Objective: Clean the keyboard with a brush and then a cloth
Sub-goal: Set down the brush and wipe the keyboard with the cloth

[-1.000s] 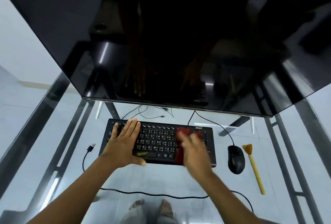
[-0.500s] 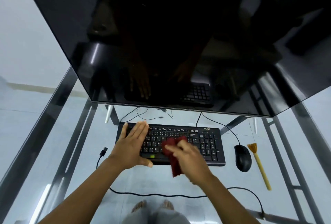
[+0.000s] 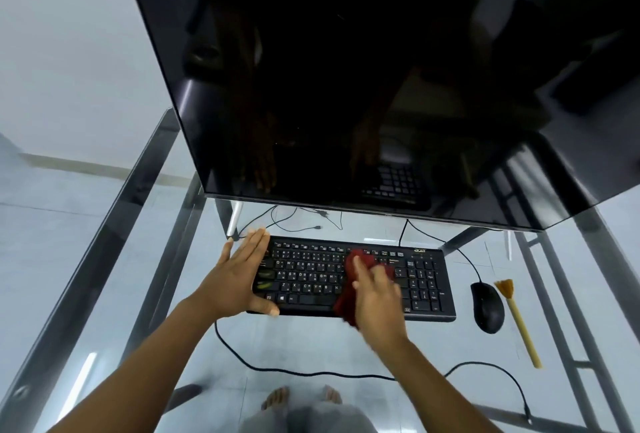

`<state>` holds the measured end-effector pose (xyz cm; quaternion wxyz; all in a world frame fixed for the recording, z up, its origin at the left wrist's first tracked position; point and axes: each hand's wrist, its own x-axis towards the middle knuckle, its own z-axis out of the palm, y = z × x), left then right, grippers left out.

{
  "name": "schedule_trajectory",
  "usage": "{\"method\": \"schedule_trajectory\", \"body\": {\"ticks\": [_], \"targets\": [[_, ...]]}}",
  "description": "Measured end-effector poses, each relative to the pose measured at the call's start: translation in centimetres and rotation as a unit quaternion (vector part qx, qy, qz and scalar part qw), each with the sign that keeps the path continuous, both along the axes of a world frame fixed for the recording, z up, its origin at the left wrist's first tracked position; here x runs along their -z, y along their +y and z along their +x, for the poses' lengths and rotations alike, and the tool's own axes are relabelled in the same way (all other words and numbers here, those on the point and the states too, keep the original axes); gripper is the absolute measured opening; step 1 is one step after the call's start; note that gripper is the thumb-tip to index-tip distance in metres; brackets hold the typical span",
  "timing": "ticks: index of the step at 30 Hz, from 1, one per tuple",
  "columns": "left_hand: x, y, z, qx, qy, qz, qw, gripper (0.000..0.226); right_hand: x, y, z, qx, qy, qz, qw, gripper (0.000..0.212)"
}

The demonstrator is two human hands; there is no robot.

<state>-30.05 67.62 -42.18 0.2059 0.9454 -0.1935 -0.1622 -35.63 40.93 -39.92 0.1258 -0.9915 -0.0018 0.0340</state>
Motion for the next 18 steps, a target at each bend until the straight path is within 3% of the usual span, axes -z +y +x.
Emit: {"method": "schedule_trajectory", "body": {"ticks": [3,5,7,9,11,13,15,17,18], "targets": [[0.5,0.2,-0.4,-0.024,-0.003,-0.021,0.999,0.148,-0.2,2.0,-1.4,-0.172,0.02,-0.016,0.985,0.047],[0.8,0.5,-0.7,-0.031,0.005,-0.036,0.999,0.145,-0.6,0.7,0.0,-0.123,0.025,-0.021,0.992,0.017],[1.0,0.6,-0.9,-0.033,0.006,-0.045,0.998,0.143,-0.1,-0.4,1.9,0.0,-0.019,-0.009,1.0,0.021],[1.1,0.6,-0.8,-0.033,0.005,-0.05,0.998,0.143,0.0,0.9,2.3,0.026,0.017,-0.041,0.999,0.041],[1.1,0.7,-0.8,-0.032,0.004,-0.052,0.998,0.143,-1.1,3.5,1.0,-0.085,0.059,0.073,0.992,0.044],[1.2,0.7,-0.7,-0.031,0.001,-0.052,0.998,0.142,-2.2,4.0,0.9,-0.214,0.064,0.041,0.974,0.033],[1.3,0.8,-0.8,-0.031,-0.002,-0.051,0.998,0.141,-2.9,2.1,2.3,-0.124,0.035,0.026,0.991,0.05],[1.4,0.8,-0.9,-0.03,-0.005,-0.053,0.998,0.14,-2.1,-0.1,3.8,0.025,-0.008,0.028,0.999,0.042],[1.4,0.8,-0.9,-0.03,-0.005,-0.057,0.998,0.14,-1.6,-0.1,3.9,0.027,0.004,0.019,0.999,0.034]]}}
